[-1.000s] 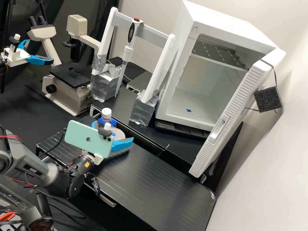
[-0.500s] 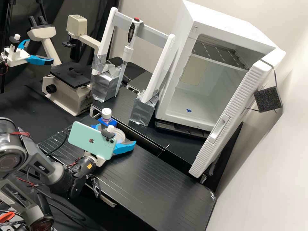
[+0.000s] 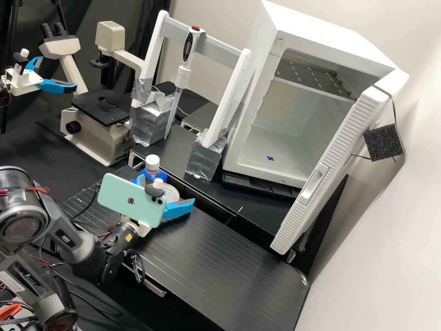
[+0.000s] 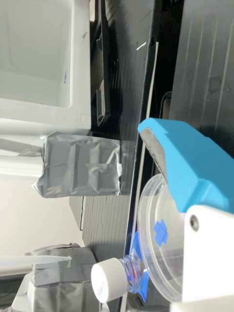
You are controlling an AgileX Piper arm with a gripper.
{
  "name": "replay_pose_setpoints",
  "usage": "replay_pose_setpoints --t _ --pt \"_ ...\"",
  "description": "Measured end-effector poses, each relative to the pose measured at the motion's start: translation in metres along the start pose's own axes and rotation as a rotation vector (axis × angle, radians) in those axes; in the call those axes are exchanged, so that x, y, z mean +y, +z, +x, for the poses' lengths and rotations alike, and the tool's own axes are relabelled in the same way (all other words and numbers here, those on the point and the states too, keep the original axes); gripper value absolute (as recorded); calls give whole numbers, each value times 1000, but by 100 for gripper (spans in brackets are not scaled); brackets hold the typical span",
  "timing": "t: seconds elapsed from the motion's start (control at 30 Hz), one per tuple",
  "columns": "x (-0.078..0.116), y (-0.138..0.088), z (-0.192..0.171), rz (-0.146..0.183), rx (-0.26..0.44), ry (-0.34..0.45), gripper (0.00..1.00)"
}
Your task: Open the lid
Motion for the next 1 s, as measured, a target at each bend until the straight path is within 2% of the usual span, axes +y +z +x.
replay_pose_setpoints --t 0.37,0.77,1.0 --pt "-5 -2 6 -6 -19 23 0" --pt "-7 -4 9 5 -36 49 0" --pt "-5 -1 8 -3 -39 52 0"
